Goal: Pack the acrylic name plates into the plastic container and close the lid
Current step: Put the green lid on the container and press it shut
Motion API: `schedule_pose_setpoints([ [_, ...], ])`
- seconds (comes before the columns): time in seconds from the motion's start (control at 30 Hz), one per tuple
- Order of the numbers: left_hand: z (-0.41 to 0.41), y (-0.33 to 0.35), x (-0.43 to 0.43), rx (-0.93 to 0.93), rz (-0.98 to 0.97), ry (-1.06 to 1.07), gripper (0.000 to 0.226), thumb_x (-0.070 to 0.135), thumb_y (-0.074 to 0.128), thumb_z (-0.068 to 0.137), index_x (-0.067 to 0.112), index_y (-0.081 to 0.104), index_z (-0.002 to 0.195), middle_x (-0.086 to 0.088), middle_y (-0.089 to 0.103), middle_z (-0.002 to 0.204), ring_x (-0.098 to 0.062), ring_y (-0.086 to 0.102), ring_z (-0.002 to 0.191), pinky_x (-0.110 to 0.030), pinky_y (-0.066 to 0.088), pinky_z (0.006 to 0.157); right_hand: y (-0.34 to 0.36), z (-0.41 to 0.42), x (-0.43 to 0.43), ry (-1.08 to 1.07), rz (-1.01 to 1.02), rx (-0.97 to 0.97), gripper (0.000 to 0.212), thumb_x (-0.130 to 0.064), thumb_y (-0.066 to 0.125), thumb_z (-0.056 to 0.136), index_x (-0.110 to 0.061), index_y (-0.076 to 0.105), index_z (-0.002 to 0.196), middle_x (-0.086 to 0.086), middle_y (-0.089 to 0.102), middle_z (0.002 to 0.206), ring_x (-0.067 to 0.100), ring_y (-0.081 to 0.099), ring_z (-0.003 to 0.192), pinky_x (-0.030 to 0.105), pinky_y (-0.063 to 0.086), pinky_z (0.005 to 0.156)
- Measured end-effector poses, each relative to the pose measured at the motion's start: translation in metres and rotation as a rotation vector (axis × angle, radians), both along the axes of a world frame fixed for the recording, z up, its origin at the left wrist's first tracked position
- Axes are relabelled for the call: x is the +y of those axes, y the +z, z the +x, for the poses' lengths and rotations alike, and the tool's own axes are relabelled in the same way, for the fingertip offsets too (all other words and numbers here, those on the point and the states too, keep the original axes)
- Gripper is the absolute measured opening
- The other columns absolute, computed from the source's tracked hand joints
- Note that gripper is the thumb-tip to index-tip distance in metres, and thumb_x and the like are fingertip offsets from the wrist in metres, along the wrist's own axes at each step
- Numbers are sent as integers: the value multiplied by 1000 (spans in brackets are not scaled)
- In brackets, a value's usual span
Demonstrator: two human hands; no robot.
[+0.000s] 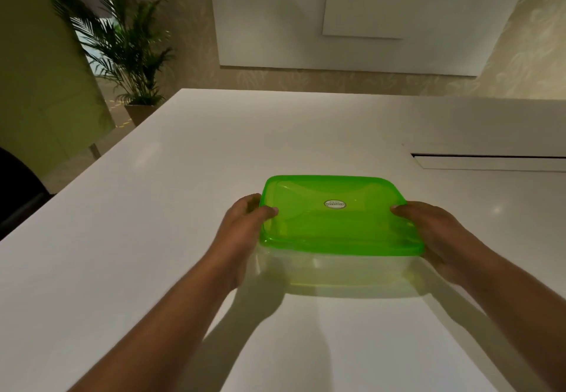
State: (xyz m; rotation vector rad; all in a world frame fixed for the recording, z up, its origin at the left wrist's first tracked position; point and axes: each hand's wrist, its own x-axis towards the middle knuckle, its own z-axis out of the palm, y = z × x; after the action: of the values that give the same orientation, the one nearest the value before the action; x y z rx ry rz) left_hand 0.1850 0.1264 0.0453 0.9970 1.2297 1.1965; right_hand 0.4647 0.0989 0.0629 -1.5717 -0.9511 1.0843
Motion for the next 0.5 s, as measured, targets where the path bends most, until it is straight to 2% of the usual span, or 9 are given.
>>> schedule_pose_setpoints([
  [0.07,-5,12,17,68,-71,11,24,25,61,92,9,66,108,-10,71,101,-18,68,78,-27,53,63,7,5,15,-41,-56,-18,29,-33,65,90,-8,66,106,12,69,96,26,67,81,36,53,71],
  [0.13,-7,24,38,154,-140,5,36,41,58,92,6,65,98,-10,67,88,-20,64,68,-28,51,62,15,4,31,-63,-83,-52,37,-41,61,92,-6,64,104,12,67,92,27,65,79,32,50,65],
  [0.23,-7,33,65,345,-213,-128,59,65,50,88,7,59,85,-8,57,73,-23,53,62,-32,41,60,22,0,52,-60,-120,-47,39,-44,57,94,-6,60,88,12,65,85,27,64,72,30,48,58],
  [0.3,-6,29,77,430,-243,-235,63,71,47,86,10,51,74,-6,49,63,-22,46,56,-30,37,59,23,0,59,-34,-166,-59,39,-45,57,94,-7,59,88,14,66,86,28,65,73,31,49,57],
  [0.4,-2,15,88,414,-214,-245,50,62,51,90,12,54,93,-13,49,78,-25,48,71,-36,40,66,20,3,64,12,-193,-88,42,-46,56,94,-4,61,98,16,67,91,30,66,78,33,51,61],
  [0.5,0,8,92,345,-160,-219,40,54,52,94,14,51,99,-13,43,76,-24,43,70,-36,36,64,19,4,65,30,-181,-79,44,-45,56,95,-2,63,104,17,69,93,31,67,79,34,52,63],
])
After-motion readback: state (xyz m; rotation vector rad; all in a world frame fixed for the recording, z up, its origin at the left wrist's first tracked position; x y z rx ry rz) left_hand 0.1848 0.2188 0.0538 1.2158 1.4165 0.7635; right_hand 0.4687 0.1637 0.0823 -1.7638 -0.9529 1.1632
